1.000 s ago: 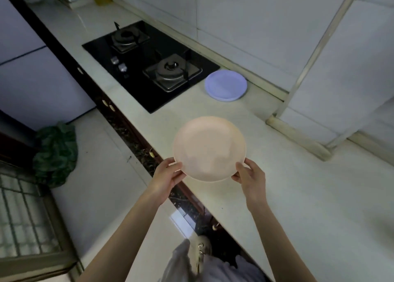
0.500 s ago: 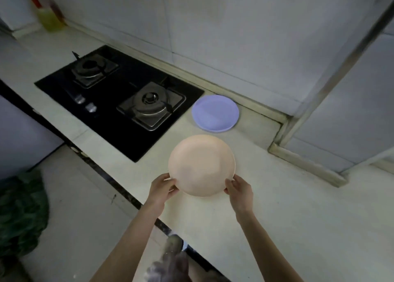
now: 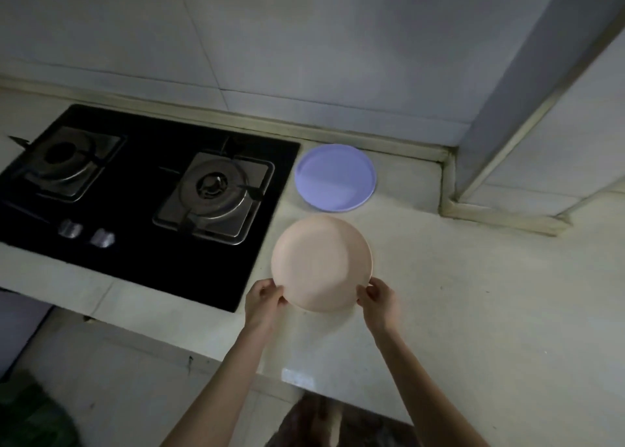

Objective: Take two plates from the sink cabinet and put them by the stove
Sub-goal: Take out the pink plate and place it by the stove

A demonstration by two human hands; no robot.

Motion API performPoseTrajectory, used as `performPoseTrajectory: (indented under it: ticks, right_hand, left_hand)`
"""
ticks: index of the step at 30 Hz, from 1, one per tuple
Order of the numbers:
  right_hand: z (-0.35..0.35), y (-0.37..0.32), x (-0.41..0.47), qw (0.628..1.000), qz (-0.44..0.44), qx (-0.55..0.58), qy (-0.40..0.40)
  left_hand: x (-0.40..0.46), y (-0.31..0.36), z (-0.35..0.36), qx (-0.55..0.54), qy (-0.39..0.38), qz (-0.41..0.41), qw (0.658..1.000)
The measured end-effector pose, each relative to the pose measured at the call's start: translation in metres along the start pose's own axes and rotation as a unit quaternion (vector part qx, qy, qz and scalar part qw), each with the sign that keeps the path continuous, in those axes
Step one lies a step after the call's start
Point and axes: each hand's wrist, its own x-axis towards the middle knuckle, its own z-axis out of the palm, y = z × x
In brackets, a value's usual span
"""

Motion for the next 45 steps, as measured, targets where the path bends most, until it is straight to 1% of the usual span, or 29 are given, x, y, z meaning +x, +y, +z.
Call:
performPoseTrajectory:
  ticks: [7,10,14,18,20,24,25,27,29,30,32,35,37,39,45]
  right_hand:
    - [0.025,0.001,-0.005,0.999,0.020,0.031,0.019]
    - [0.031,0.001,-0.005,0.999,0.025,0.030,0.025]
    - [0.035,0.003,-0.006,0.997,0.052,0.032,0.036]
    - [0.035,0.005,-0.011,0.997,0.048,0.046,0.035]
    - [0.034,0.005,-0.013,0.997,0.052,0.058,0.026]
    - [0.025,-0.004,-0.020,0.997,0.046,0.064,0.009]
    - [0.018,-0.008,-0.023,0.997,0.042,0.063,0.018]
    - [-0.001,-0.019,-0.029,0.996,0.019,0.071,0.046]
    - [-0.025,-0.031,-0.037,0.992,-0.013,0.112,0.064]
    - [-0.037,-0.035,-0.042,0.987,-0.029,0.140,0.068]
    - [-0.063,-0.042,-0.056,0.975,-0.057,0.195,0.087]
    - [-0.095,-0.045,-0.081,0.953,-0.077,0.268,0.115]
    - [-0.116,-0.041,-0.101,0.938,-0.095,0.302,0.139]
    - [-0.135,-0.034,-0.119,0.924,-0.109,0.328,0.163]
    - [-0.197,0.002,-0.168,0.882,-0.120,0.375,0.258]
  left_hand:
    - [0.026,-0.002,-0.013,0.015,0.001,-0.006,1.000]
    - [0.035,-0.006,-0.017,0.043,0.007,0.005,0.999]
    - [0.041,-0.009,-0.020,0.077,-0.005,0.012,0.997]
    - [0.043,-0.009,-0.021,0.099,-0.006,0.017,0.995]
    - [0.043,-0.009,-0.020,0.087,-0.005,0.016,0.996]
    - [0.036,-0.001,-0.026,0.028,-0.022,0.002,0.999]
    - [0.032,0.005,-0.029,0.028,-0.020,0.010,0.999]
    - [0.027,0.021,-0.032,0.062,-0.003,0.046,0.997]
    - [0.016,0.046,-0.028,0.064,-0.011,0.086,0.994]
    - [0.008,0.060,-0.023,0.051,-0.036,0.105,0.993]
    - [-0.012,0.083,-0.006,0.041,-0.111,0.134,0.984]
    - [-0.047,0.102,0.019,0.050,-0.228,0.160,0.959]
    - [-0.074,0.104,0.038,0.049,-0.295,0.149,0.943]
    - [-0.098,0.103,0.058,0.044,-0.345,0.128,0.929]
    - [-0.174,0.082,0.115,0.038,-0.457,0.110,0.882]
